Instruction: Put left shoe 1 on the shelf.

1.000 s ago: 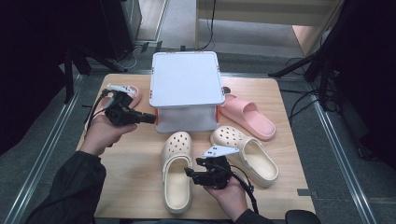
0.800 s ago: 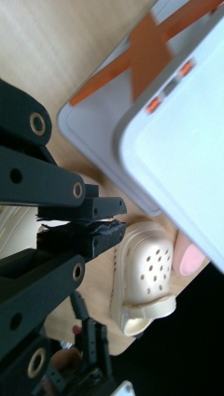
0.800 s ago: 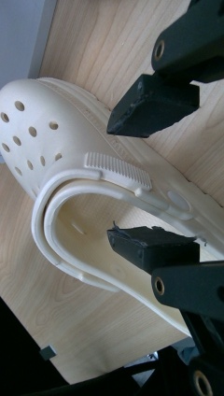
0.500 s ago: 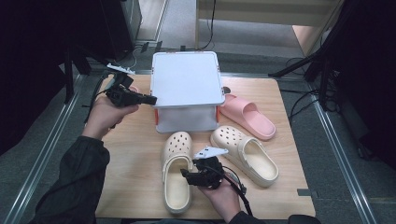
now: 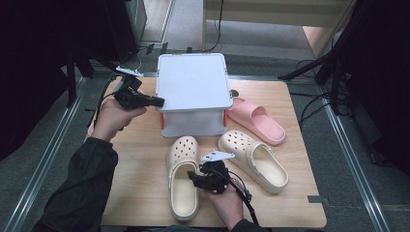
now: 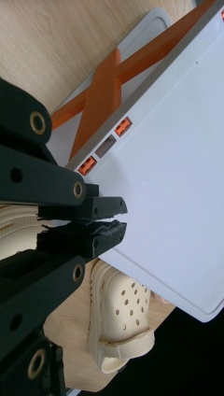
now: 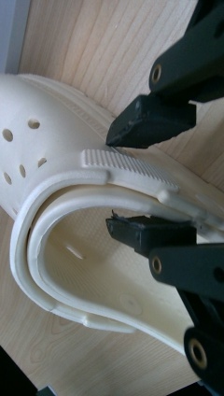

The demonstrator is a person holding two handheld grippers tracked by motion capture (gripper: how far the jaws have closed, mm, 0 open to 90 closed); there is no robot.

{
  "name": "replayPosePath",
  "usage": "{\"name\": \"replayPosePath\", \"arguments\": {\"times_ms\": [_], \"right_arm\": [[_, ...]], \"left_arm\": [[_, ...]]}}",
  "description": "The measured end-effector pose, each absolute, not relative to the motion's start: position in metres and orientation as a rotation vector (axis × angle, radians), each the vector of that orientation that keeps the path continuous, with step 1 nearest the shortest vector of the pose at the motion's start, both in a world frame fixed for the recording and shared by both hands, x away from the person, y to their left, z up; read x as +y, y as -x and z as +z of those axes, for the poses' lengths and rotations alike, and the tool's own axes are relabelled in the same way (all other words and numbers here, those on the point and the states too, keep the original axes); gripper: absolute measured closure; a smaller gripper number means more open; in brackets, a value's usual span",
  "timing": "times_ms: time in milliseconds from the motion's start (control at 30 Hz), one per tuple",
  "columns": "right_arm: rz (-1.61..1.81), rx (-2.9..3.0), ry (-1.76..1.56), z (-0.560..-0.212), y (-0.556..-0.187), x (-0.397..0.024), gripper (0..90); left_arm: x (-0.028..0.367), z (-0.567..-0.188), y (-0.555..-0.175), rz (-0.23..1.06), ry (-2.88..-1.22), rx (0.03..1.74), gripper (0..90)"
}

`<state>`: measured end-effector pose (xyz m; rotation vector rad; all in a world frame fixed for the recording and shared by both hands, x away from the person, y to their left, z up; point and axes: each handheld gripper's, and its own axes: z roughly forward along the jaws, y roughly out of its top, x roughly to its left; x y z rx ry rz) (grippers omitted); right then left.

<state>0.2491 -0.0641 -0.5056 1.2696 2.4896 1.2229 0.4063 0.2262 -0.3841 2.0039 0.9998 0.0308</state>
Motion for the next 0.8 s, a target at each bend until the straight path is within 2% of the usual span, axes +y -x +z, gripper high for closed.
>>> {"name": "replayPosePath", "arguments": {"times_ms": [133, 267, 800], "right_arm": [[1.231, 2.452, -1.248, -0.503, -0.249, -0.066, 68.9], [1.247, 2.443, -1.293, -0.501, -0.256, -0.072, 75.2], [1.257, 2.404, -1.297, -0.472, -0.288, -0.074, 77.8]], "left_arm": [[0.228, -0.385, -0.407, 0.021, -2.003, 0.991, 85.4], [0.228, -0.385, -0.406, 0.024, -2.003, 0.991, 85.6], [0.229, -0.384, -0.405, 0.03, -2.008, 0.994, 85.6]]}}
